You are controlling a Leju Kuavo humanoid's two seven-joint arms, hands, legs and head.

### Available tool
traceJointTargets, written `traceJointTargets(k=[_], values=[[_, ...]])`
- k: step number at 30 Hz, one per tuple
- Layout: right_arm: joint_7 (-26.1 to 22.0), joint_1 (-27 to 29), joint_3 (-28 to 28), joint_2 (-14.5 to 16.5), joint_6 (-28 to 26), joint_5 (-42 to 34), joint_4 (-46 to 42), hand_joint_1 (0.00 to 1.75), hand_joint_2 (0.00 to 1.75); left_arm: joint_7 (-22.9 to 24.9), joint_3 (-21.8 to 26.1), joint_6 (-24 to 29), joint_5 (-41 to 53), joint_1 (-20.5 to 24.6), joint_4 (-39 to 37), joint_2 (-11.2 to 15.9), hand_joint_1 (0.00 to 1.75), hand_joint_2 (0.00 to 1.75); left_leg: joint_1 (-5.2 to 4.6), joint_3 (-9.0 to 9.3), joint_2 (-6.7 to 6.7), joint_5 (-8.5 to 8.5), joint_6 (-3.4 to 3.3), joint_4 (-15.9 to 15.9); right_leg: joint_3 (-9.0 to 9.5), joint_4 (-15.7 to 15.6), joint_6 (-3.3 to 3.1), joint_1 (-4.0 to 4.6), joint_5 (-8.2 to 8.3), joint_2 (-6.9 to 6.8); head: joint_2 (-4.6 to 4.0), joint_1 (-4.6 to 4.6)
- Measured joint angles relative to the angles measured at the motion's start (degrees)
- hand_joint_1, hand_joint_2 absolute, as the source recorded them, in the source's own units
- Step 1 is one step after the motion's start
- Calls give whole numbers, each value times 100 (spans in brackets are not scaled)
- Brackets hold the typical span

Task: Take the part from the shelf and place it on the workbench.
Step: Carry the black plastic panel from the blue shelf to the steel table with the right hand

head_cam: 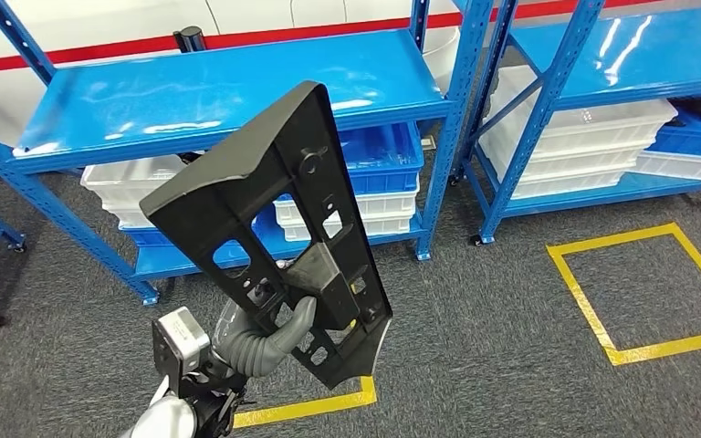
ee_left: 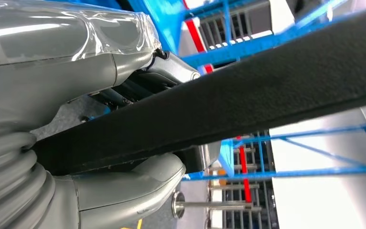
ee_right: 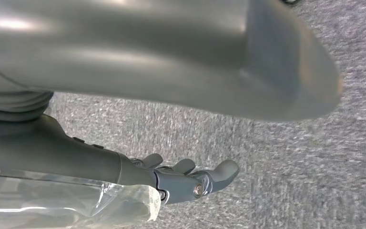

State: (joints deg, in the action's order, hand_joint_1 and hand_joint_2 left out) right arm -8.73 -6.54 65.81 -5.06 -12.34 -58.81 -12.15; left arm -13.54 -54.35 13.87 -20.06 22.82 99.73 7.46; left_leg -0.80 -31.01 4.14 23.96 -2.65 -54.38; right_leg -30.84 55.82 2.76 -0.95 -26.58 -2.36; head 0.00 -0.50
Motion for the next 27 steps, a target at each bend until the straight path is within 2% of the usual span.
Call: traceJointTargets(k=[2,4,5,7,8,9,10,11,12,13,14,15,16,18,20,22,23,24,25,27], values=[[-66,9,0,-27,-10,1,0,0,0,17,18,33,53,-7,37,-2,175,175,8,-22,41,2,37,-29,-42,11,-83,7,38,87,0,4],[-122,7,0,-50,-12,2,0,0,0,33,49,53,87,-13,78,-1,175,175,47,-102,-71,166,95,-238,-71,5,-150,3,76,164,0,6],[-139,1,0,-58,-11,1,0,0,0,39,64,57,104,-17,101,1,175,175,63,-211,-166,346,130,-510,-88,2,-179,-5,95,206,0,8],[-152,-7,0,-70,-8,-3,0,0,0,43,81,61,132,-38,135,3,175,175,79,-541,-303,771,174,-1313,-128,3,-219,-6,123,298,0,11],[-140,-7,0,-72,-7,-5,0,0,0,44,82,63,138,-58,142,4,175,175,81,-691,-325,907,179,-1669,-146,3,-232,-4,134,354,0,12],[-121,-4,0,-75,-5,-7,0,0,0,45,83,65,141,-78,146,4,175,175,81,-764,-338,943,171,-1852,-158,3,-238,-1,144,412,0,13],[-97,-1,0,-77,-4,-8,0,0,0,45,84,65,142,-96,153,5,175,175,78,-726,-354,863,150,-1798,-164,3,-240,4,153,477,0,13],[-75,1,0,-79,-3,-7,0,0,0,46,86,64,145,-105,161,5,175,175,72,-574,-385,685,115,-1501,-165,3,-238,11,162,547,0,13],[-60,-1,0,-80,-3,-5,0,0,0,46,89,62,151,-108,173,5,175,175,64,-355,-461,460,64,-1056,-163,3,-235,18,171,615,0,14],[-53,-7,-1,-75,-2,-4,0,0,0,46,92,60,157,-109,184,5,175,175,61,-139,-599,284,-1,-614,-171,2,-225,25,184,680,0,10],[-50,-17,-1,-72,-2,-2,-1,0,0,46,98,59,165,-111,195,5,175,175,52,7,-726,163,-49,-278,-189,3,-206,17,201,734,0,10],[-47,-23,-2,-68,-1,2,-1,0,0,46,105,60,174,-114,203,8,175,175,43,76,-821,115,-88,-95,-217,1,-178,1,220,784,0,11],[-42,-24,-2,-65,2,10,-1,0,0,48,115,69,183,-117,211,11,175,175,35,84,-861,121,-110,-36,-248,-6,-140,-20,243,827,0,11],[-11,-7,-1,-68,10,43,-1,0,0,56,154,109,198,-129,238,18,175,175,37,85,-773,76,-119,36,-287,-23,-72,-43,272,884,0,18],[36,7,0,-68,15,71,-1,0,0,75,211,153,201,-157,279,30,175,175,68,129,-656,5,-125,157,-386,165,-33,-9,125,695,1,6],[75,-2,0,-64,15,87,0,0,0,128,262,186,216,-215,309,58,175,175,69,152,-507,-27,-131,215,-680,804,-7,7,-241,418,1,-11],[93,-8,1,-61,15,96,0,0,0,164,279,204,226,-254,320,79,175,175,60,145,-425,-28,-134,210,-856,1196,10,-4,-412,358,1,-14],[114,-10,1,-58,15,103,0,0,0,201,297,220,236,-297,334,102,175,175,53,139,-344,-26,-133,204,-981,1489,27,-14,-510,330,0,-15],[130,-7,2,-56,15,108,0,0,0,230,315,237,242,-335,352,124,175,175,50,132,-268,-22,-128,195,-1005,1582,42,-22,-504,315,0,-15],[147,2,2,-56,15,114,0,0,0,278,356,267,242,-382,395,155,175,175,55,126,-149,-7,-109,174,-780,1224,64,-36,-272,273,0,-15]])
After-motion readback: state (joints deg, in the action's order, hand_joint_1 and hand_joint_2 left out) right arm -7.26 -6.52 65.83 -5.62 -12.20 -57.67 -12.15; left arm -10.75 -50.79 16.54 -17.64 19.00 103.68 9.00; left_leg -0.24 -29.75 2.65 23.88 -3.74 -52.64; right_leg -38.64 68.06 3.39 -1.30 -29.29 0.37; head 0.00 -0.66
